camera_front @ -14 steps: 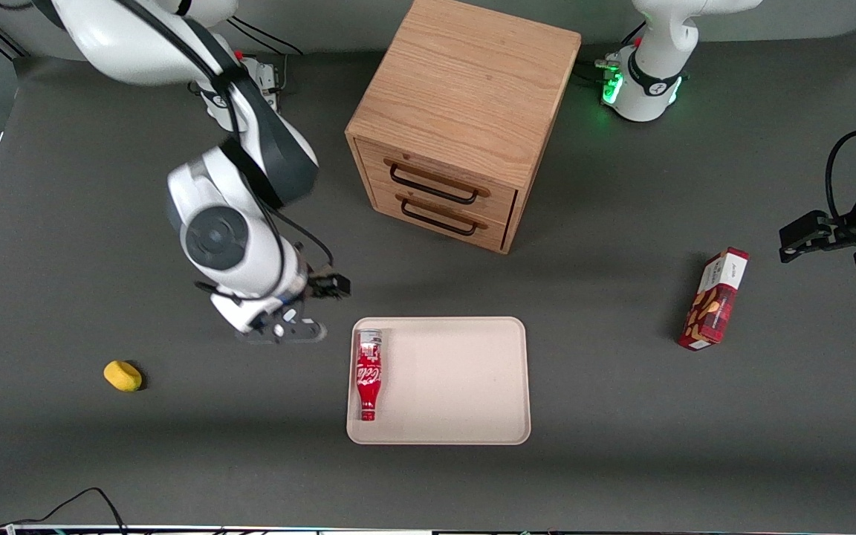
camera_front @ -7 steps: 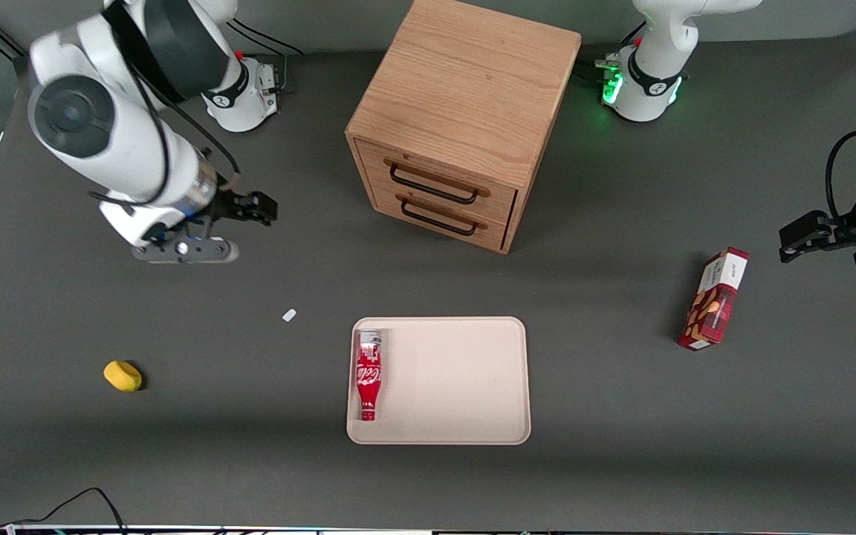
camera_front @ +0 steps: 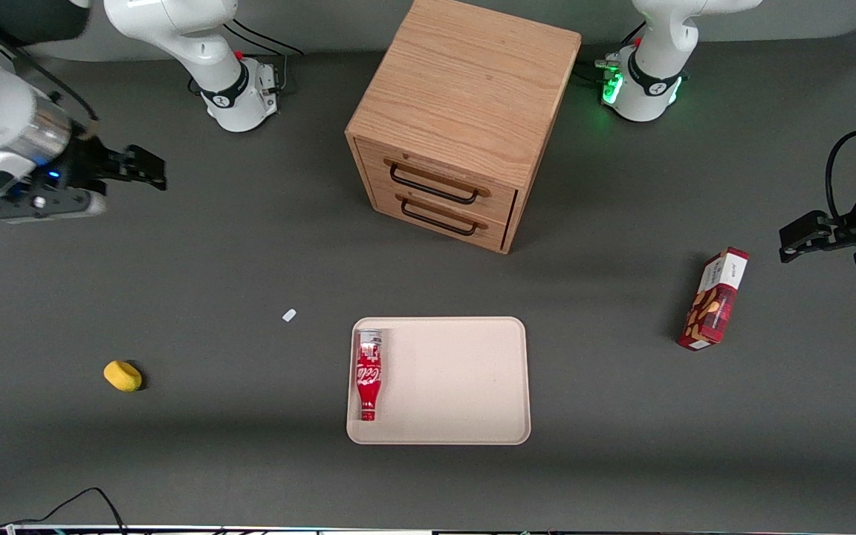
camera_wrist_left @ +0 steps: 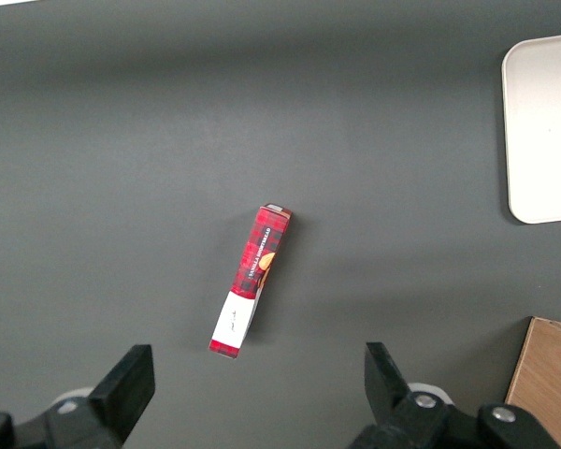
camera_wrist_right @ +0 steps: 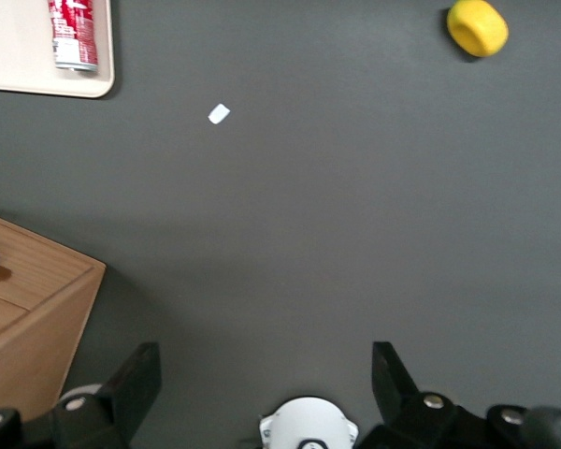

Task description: Place coke bottle on tray

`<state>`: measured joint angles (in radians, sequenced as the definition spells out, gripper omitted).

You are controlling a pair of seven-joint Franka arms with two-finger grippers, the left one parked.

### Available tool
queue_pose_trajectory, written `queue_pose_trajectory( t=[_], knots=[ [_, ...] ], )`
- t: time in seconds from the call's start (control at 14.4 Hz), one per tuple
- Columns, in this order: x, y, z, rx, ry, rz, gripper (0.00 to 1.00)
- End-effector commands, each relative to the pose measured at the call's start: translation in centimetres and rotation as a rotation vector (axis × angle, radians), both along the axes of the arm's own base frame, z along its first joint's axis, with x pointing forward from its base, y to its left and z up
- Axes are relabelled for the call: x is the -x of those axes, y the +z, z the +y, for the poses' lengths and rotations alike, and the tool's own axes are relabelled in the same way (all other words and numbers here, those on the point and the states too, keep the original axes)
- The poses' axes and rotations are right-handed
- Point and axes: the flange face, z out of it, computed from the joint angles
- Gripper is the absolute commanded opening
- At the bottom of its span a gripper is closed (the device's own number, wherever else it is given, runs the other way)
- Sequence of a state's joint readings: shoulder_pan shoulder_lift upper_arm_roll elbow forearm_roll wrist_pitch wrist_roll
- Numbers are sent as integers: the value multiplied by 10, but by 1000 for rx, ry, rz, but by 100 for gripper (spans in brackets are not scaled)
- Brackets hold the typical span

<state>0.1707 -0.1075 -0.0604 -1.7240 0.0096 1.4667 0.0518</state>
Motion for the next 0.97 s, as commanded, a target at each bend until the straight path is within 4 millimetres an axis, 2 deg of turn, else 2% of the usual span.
queue_pose_trajectory(
  t=[0.0, 0.21, 0.35, 0.49, 0.63, 0.9],
  knots=[
    [7, 0, -25, -38, 24, -16, 100],
    [-1, -4, -36, -23, 35, -37, 100],
    [-6, -11, -35, -22, 33, -60, 100],
    [0, -22, -35, -24, 27, -56, 100],
    [7, -19, -38, -29, 15, -59, 100],
    [4, -19, -43, -36, 0, -56, 100]
  ],
)
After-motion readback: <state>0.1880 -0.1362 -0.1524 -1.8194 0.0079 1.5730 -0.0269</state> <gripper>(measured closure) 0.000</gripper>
